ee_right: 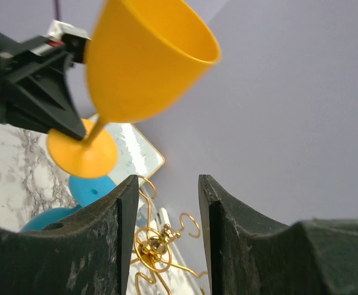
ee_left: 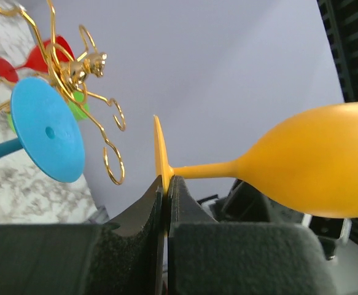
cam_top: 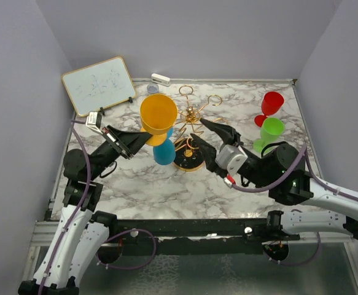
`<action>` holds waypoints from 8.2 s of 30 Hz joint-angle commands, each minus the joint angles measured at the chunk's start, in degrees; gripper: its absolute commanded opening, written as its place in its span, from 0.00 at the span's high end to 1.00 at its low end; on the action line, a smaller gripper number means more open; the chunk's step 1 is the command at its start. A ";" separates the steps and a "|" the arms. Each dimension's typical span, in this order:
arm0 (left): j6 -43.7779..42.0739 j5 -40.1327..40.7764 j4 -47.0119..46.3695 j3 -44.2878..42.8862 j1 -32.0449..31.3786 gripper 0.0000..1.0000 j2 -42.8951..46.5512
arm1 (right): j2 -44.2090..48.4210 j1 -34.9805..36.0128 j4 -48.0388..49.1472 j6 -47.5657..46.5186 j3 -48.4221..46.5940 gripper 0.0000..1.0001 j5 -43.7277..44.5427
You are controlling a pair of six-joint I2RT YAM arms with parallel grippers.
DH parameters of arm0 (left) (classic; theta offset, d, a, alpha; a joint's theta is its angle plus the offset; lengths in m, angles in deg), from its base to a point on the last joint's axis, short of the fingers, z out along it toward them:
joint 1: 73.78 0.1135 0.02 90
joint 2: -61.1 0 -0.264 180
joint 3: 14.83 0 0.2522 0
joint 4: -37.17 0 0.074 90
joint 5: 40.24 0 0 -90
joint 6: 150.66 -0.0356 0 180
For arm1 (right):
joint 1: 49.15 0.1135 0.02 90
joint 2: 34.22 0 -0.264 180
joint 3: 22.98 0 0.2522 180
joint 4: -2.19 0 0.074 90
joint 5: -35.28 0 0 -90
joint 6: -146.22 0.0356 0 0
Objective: Take the wine glass off the wine glass rack
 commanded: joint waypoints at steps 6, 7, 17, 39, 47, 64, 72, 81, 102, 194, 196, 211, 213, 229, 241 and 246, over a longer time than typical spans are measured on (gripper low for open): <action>-25.20 14.96 23.10 -7.91 0.21 1.00 12.18 | -11.78 -0.49 -10.71 10.61 -13.47 0.57 28.74; -26.38 16.06 24.82 -8.27 0.23 1.00 13.38 | -13.17 -1.40 -11.38 11.59 -14.85 0.57 29.27; -36.49 23.32 38.32 -12.01 0.21 1.00 18.95 | -26.48 -21.59 -40.64 42.30 -43.16 0.66 10.50; -45.41 16.27 35.11 -15.16 0.21 1.00 7.24 | -23.71 -29.15 -49.83 63.14 -46.62 0.52 -46.55; -44.99 15.63 34.58 -16.84 0.21 1.00 6.19 | -25.61 -29.14 -50.66 62.49 -47.96 0.53 -39.47; -44.25 15.10 33.76 -16.78 0.21 1.00 4.97 | -29.94 -29.10 -47.70 64.83 -49.30 0.57 -41.90; -44.49 15.51 34.16 -16.69 0.21 1.00 4.72 | -32.03 -29.08 -47.27 66.05 -50.59 0.93 -40.96; -45.57 18.25 37.31 -16.25 0.21 0.52 5.00 | -27.59 -29.09 -45.82 67.16 -47.36 0.99 -32.70; -52.88 38.63 44.84 -8.54 0.21 0.46 12.95 | -31.68 -31.74 -42.23 57.42 -60.02 0.99 9.24; -35.89 18.91 36.37 -24.02 1.24 0.34 -13.75 | 0.18 -70.05 -51.19 65.00 -13.43 0.60 -39.55; -32.88 14.09 33.43 -22.83 1.89 0.34 -14.10 | 0.29 -70.04 -51.05 65.01 -13.93 0.60 -41.03; -20.28 2.27 20.79 -10.39 2.31 0.40 -10.83 | 1.94 -70.05 -49.79 66.42 -14.75 0.64 -46.04; -20.30 2.29 21.07 -10.38 2.31 0.41 -10.52 | 2.08 -70.04 -49.72 66.44 -14.63 0.64 -45.94; -20.71 -0.39 19.88 -9.84 2.31 0.61 -12.93 | 1.87 -70.04 -49.37 66.65 -13.92 0.65 -45.45; -22.29 1.09 23.42 -11.39 2.31 0.96 -12.24 | 2.32 -70.04 -49.14 66.73 -13.19 0.65 -44.63; -21.39 1.80 23.89 -12.79 2.31 0.97 -11.95 | 2.29 -70.05 -49.11 67.03 -13.52 0.65 -44.44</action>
